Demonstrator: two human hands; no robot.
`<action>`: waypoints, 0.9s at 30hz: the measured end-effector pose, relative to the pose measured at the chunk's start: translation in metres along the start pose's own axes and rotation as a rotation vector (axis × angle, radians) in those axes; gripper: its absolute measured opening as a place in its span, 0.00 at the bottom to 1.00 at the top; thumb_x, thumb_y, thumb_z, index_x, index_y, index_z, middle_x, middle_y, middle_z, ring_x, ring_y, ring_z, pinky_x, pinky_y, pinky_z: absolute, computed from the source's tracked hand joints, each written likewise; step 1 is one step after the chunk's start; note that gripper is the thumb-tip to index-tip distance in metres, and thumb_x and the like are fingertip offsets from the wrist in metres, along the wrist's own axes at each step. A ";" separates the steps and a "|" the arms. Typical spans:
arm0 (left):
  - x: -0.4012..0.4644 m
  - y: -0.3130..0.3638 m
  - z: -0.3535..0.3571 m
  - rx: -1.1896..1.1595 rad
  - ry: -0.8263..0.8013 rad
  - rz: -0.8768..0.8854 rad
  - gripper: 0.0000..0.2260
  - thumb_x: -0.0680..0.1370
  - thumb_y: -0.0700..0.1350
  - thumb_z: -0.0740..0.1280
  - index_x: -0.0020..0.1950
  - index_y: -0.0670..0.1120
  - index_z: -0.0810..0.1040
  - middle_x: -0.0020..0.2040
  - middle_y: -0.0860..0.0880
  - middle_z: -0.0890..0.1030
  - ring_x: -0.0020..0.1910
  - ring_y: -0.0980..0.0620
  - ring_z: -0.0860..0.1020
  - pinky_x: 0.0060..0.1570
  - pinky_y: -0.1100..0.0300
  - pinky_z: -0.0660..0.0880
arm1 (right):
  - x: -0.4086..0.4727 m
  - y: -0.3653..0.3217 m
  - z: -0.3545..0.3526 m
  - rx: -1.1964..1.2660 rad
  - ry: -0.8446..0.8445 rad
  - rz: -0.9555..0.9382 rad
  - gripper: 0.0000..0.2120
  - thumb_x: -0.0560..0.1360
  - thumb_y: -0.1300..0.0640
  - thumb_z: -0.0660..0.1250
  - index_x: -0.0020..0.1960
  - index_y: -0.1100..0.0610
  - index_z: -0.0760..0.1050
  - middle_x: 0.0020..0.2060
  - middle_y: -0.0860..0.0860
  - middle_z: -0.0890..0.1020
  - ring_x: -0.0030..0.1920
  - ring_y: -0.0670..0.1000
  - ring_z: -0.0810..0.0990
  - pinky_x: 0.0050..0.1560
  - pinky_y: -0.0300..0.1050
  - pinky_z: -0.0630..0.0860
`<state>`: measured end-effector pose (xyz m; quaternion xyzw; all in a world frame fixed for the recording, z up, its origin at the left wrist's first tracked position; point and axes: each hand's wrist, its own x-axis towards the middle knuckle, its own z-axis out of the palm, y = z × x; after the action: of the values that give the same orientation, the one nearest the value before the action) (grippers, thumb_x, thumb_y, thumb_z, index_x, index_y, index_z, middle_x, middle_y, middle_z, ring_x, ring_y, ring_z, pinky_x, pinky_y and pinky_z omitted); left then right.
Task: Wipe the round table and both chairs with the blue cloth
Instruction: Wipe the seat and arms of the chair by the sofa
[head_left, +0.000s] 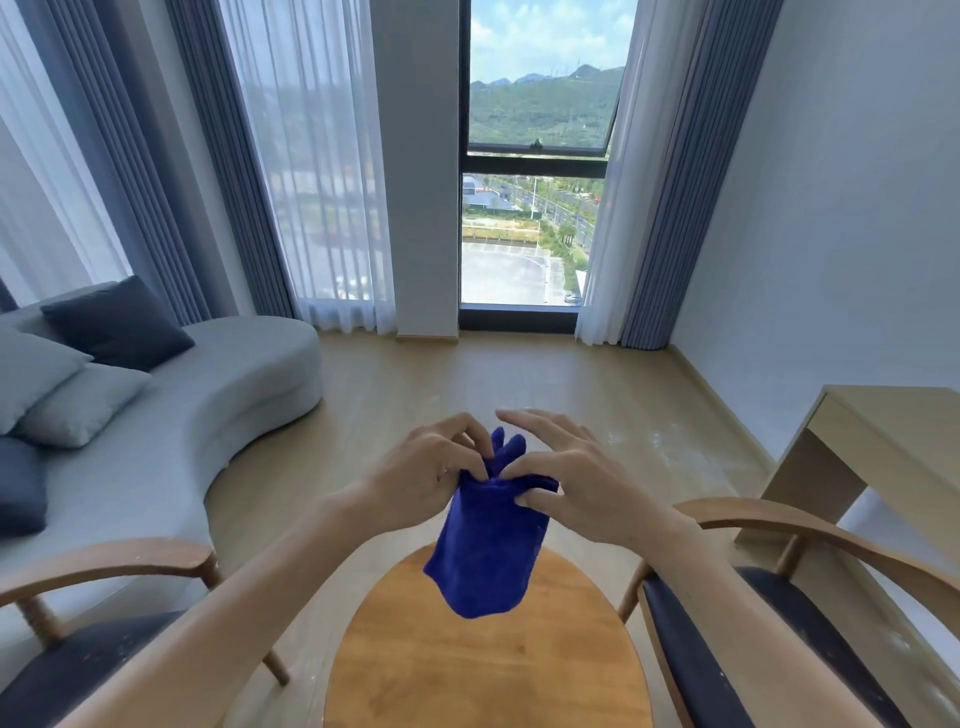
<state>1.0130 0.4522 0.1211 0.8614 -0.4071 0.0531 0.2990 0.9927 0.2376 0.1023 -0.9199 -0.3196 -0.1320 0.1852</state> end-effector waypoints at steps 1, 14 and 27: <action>-0.001 -0.001 -0.001 0.014 0.003 0.015 0.14 0.75 0.26 0.62 0.44 0.38 0.85 0.53 0.46 0.78 0.50 0.50 0.79 0.51 0.61 0.77 | 0.001 0.001 0.000 -0.008 -0.012 -0.013 0.10 0.77 0.58 0.67 0.56 0.49 0.81 0.73 0.49 0.67 0.74 0.51 0.59 0.70 0.48 0.57; -0.005 -0.002 0.012 -0.189 0.038 -0.031 0.09 0.70 0.39 0.73 0.49 0.45 0.80 0.56 0.53 0.76 0.52 0.55 0.78 0.52 0.65 0.76 | -0.005 0.004 -0.004 0.136 -0.090 0.092 0.08 0.78 0.62 0.61 0.54 0.53 0.72 0.48 0.43 0.74 0.44 0.42 0.74 0.43 0.29 0.69; 0.001 -0.011 0.020 -0.370 0.114 -0.254 0.15 0.70 0.43 0.70 0.55 0.46 0.75 0.49 0.50 0.83 0.48 0.51 0.82 0.48 0.49 0.81 | 0.004 0.002 -0.015 0.543 0.029 0.243 0.27 0.73 0.55 0.73 0.65 0.45 0.63 0.52 0.44 0.77 0.52 0.43 0.78 0.50 0.37 0.78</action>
<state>1.0185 0.4459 0.0994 0.8319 -0.2808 -0.0118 0.4785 0.9953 0.2315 0.1168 -0.8662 -0.2280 -0.0317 0.4436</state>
